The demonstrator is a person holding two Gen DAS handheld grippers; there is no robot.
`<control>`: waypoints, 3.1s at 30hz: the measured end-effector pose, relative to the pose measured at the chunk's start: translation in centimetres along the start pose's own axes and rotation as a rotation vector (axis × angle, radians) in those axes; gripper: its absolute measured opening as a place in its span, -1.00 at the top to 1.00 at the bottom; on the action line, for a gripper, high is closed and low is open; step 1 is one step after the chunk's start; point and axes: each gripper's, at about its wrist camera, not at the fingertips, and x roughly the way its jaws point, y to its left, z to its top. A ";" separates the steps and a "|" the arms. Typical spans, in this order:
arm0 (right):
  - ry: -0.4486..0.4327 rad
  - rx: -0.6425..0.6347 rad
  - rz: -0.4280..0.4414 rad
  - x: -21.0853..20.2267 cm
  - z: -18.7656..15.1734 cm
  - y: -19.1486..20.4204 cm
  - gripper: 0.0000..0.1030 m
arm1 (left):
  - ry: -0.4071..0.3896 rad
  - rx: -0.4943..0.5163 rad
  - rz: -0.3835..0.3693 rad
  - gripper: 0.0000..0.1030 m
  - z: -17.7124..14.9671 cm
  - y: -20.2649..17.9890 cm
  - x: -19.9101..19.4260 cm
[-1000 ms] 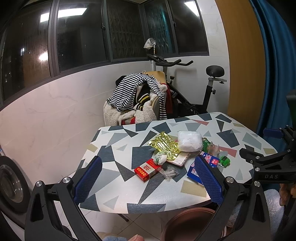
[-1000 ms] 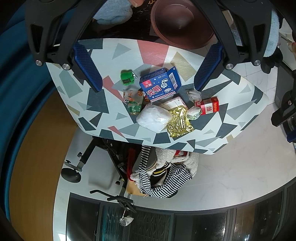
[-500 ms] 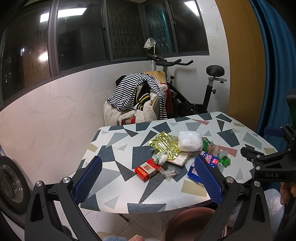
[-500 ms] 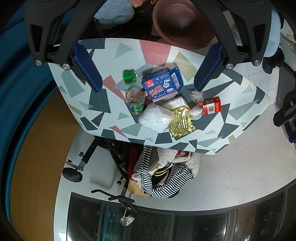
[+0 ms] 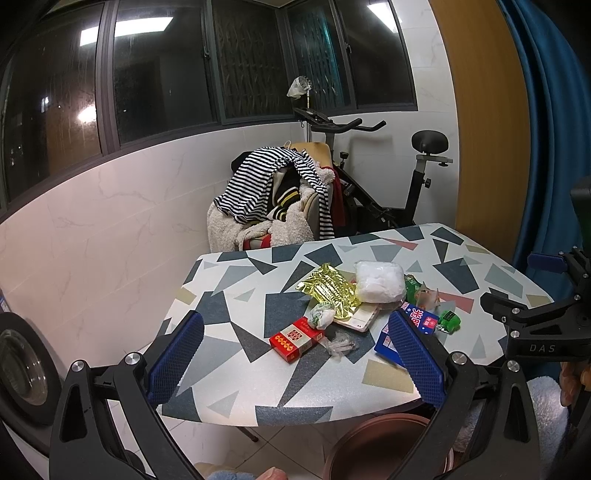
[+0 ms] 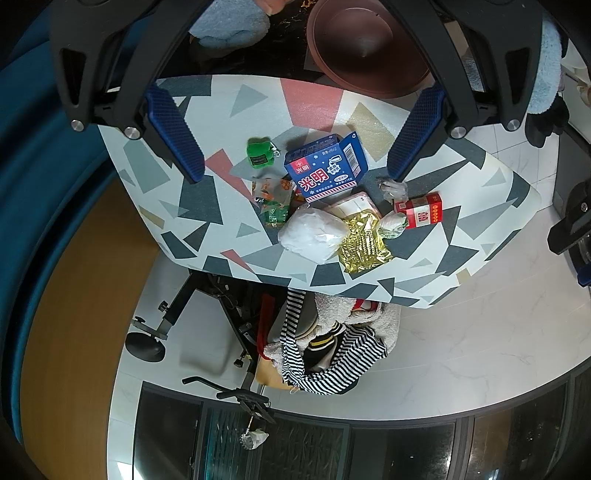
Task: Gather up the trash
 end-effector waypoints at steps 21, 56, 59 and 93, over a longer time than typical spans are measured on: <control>0.028 -0.001 0.027 1.5 -0.6 -1.5 -0.89 | 0.067 0.022 -0.074 -0.91 -1.3 0.2 2.5; 0.243 -0.011 0.104 18.8 -4.6 -1.1 -0.89 | 0.241 -0.183 -0.011 -0.90 -7.7 6.1 16.9; 0.241 -0.102 0.112 20.2 -4.2 0.7 -0.89 | 0.247 -0.171 -0.017 -0.90 -7.8 5.9 17.1; 0.168 -0.026 0.176 18.6 -3.3 -1.5 -0.67 | 0.398 -0.059 -0.238 -0.18 -3.8 -1.1 32.4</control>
